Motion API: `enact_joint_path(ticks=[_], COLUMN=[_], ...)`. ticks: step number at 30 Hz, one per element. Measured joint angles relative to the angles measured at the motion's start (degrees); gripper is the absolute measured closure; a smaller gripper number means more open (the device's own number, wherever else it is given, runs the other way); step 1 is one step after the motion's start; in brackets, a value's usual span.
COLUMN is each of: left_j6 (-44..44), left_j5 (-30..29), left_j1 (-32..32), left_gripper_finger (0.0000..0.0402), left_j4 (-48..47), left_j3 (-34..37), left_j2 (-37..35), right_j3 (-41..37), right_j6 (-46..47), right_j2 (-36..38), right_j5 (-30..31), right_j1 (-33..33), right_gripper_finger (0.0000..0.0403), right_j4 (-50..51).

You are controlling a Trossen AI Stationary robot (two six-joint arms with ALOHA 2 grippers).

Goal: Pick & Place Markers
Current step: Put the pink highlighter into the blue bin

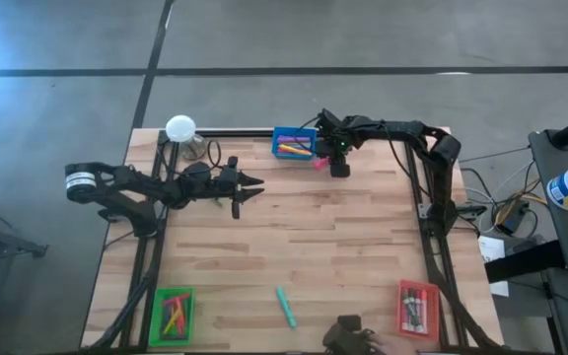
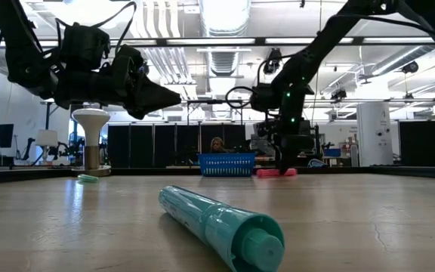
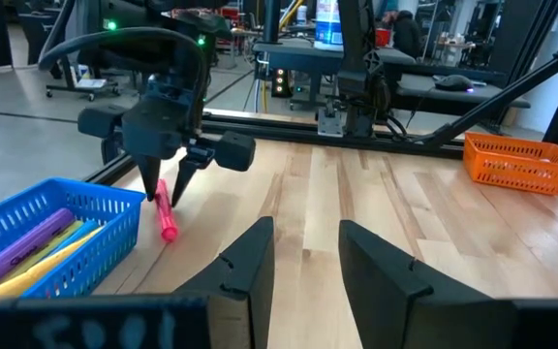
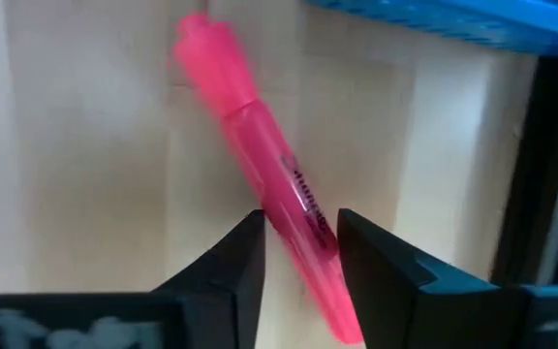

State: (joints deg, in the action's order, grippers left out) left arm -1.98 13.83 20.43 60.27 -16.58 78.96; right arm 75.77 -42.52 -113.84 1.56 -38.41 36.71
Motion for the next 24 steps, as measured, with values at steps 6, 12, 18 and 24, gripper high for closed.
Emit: enact_joint_path(ticks=[6,12,18,24], left_j6=[0.0,0.0,0.0,0.0], left_j5=[0.01,0.02,0.01,0.01], left_j1=[0.01,0.0,0.01,0.02], left_gripper_finger=[0.0289,0.0289,0.0289,0.0289], left_j4=[0.02,0.0,0.0,0.02], left_j3=[0.0,0.0,0.0,0.0], left_j2=[0.0,0.0,0.0,0.0], right_j3=[-0.69,-0.69,-0.81,-0.88], right_j6=[1.8,6.27,9.11,13.16], right_j2=[0.0,0.13,1.92,7.39], right_j5=[-1.55,-1.59,-1.59,-1.57], right_j1=[0.02,0.43,2.6,5.41], right_gripper_finger=[0.0308,0.0323,0.0334,0.0336], right_j4=[-0.19,1.18,4.79,10.15])
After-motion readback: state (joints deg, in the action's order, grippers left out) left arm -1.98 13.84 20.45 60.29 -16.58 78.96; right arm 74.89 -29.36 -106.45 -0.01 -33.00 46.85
